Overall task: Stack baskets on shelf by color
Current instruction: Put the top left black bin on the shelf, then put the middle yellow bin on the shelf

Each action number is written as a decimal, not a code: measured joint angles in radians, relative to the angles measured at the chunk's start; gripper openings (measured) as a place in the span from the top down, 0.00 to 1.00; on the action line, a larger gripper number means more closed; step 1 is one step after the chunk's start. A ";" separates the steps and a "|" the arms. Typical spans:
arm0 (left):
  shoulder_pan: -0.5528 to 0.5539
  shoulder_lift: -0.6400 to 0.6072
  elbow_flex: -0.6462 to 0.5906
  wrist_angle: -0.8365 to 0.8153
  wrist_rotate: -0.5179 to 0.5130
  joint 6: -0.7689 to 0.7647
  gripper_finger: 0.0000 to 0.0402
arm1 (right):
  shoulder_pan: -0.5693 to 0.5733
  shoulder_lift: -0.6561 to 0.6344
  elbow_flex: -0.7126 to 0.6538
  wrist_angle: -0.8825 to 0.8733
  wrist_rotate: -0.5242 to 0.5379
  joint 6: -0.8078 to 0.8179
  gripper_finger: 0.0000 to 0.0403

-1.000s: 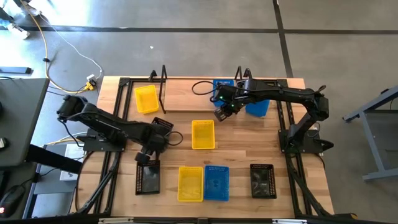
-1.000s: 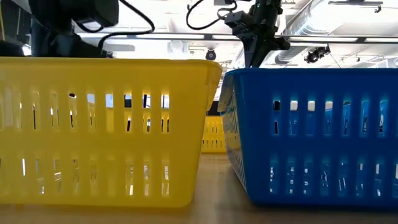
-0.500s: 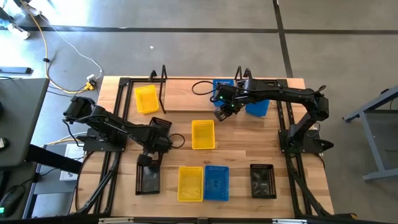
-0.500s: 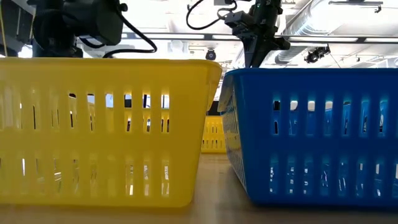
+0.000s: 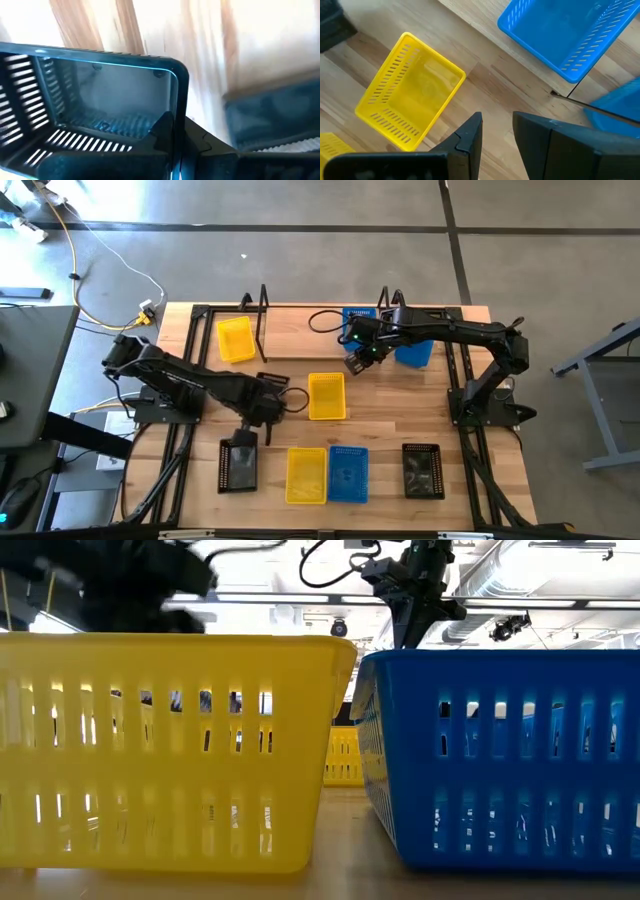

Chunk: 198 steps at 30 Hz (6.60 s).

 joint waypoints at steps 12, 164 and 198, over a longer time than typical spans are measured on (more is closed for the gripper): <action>0.083 0.000 0.212 -0.013 -0.195 0.077 1.00 | 0.000 0.000 0.000 0.000 0.000 0.008 0.77; 0.234 -0.218 0.409 -0.248 -0.116 -0.149 0.78 | 0.312 0.203 0.000 0.308 0.017 -0.595 1.00; 0.235 -0.217 0.409 -0.245 -0.117 -0.149 0.78 | -0.014 0.216 0.000 0.437 0.096 -0.967 1.00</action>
